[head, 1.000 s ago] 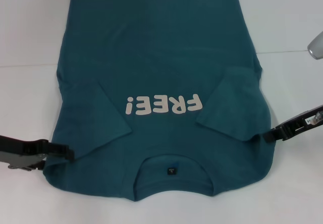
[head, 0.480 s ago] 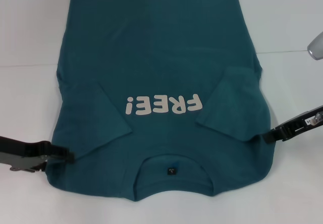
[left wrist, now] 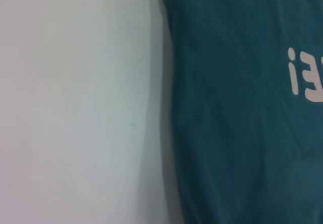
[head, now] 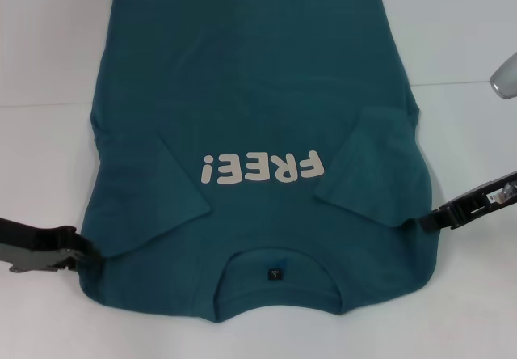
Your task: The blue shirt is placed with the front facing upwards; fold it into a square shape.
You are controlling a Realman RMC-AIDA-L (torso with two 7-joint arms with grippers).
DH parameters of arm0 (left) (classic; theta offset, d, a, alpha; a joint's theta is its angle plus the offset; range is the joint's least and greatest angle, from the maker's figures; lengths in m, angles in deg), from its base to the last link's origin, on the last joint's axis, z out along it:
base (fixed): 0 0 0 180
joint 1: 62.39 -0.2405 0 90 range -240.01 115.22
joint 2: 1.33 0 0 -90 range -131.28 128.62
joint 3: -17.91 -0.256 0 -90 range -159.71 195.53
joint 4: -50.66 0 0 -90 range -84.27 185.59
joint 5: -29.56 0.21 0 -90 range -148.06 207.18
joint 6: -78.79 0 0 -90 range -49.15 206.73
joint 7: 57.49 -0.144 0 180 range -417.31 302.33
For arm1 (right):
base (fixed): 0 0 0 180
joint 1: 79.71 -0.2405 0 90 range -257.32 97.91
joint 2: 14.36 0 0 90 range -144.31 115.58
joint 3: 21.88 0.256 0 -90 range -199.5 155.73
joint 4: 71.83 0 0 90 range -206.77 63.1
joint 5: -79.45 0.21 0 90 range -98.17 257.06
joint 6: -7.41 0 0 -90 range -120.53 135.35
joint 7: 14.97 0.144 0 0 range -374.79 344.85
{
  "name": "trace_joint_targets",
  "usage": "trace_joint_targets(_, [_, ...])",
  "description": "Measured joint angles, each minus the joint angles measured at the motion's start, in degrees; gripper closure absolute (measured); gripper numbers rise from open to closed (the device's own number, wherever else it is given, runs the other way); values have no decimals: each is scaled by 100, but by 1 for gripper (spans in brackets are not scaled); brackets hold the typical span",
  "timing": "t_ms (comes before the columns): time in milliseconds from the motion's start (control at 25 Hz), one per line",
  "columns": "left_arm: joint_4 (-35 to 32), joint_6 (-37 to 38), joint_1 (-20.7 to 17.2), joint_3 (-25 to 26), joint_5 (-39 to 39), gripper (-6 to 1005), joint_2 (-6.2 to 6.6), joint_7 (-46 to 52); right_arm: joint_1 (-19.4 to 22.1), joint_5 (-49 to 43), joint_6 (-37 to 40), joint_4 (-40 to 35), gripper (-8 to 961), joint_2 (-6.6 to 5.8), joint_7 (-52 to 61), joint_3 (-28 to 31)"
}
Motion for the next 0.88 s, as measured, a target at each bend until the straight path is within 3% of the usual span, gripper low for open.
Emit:
trace_joint_targets(320, [-13, -68, 66, 0, 107, 847, -14, 0, -37, 0, -1, 5, 916, 0, 7, 0])
trace_joint_targets(560, [-20, -115, 66, -13, 111, 909, -16, -24, -78, 0, 0, 6, 914, -22, -9, 0])
trace_joint_targets(880, [19, -92, 42, -290, 113, 917, -33, -153, -85, 0, 0, 2, 915, -57, -24, 0])
